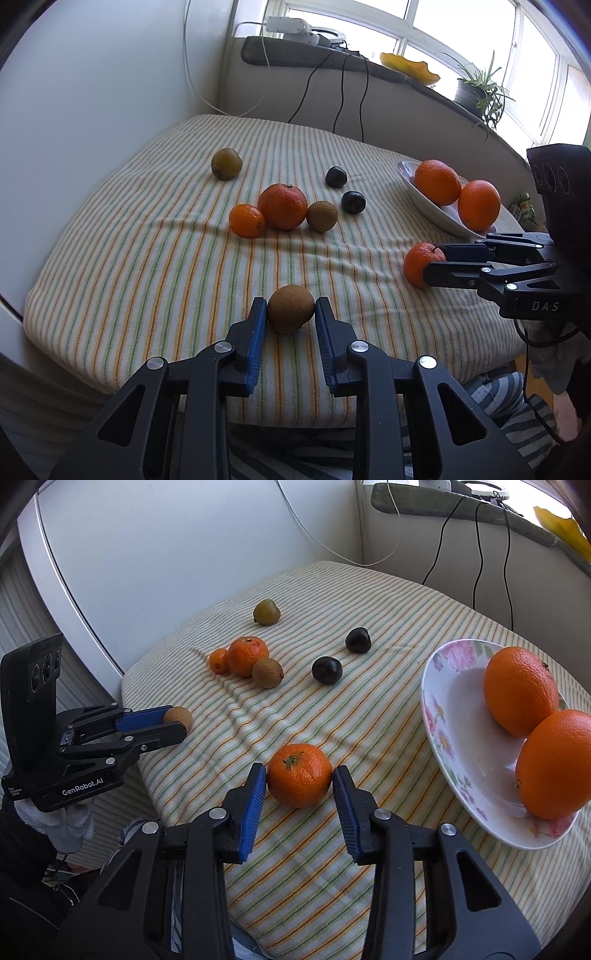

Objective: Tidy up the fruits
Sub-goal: 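Close the right gripper on the tangerine while the left gripper holds a brown kiwi, then carry the tangerine and kiwi over the white plate and open both grippers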

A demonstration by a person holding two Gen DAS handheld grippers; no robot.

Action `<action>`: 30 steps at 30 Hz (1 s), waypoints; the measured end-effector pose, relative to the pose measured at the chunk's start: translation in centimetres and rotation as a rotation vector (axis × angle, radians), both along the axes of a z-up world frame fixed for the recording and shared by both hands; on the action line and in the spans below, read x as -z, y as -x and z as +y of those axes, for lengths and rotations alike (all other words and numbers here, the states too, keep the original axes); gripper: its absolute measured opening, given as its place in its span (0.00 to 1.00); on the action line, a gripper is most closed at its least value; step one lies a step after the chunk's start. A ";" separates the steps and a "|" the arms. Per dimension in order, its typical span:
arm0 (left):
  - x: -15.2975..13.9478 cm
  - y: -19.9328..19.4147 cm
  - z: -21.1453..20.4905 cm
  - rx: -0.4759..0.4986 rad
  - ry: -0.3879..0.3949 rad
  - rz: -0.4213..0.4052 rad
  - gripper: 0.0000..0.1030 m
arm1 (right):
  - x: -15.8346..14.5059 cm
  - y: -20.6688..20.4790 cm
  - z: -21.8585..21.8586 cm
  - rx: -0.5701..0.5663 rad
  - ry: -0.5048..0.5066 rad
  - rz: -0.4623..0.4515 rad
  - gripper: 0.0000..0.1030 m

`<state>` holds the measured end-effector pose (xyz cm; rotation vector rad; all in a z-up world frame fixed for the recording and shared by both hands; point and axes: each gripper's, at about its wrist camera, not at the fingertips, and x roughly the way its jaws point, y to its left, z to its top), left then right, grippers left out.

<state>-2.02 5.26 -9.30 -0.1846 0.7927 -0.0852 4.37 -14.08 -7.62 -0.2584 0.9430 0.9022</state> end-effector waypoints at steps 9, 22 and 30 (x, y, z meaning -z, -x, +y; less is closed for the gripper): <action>-0.8 -0.5 -0.2 0.008 0.035 -0.021 0.24 | -0.6 -0.1 -1.1 0.030 -0.048 0.014 0.37; -3.5 -3.7 -3.9 0.129 0.047 -0.107 0.24 | -4.4 -0.7 -4.8 0.110 -0.092 -0.062 0.36; -4.6 -7.6 -6.5 0.210 0.054 -0.139 0.24 | -5.5 -1.9 -6.8 0.160 -0.091 -0.099 0.36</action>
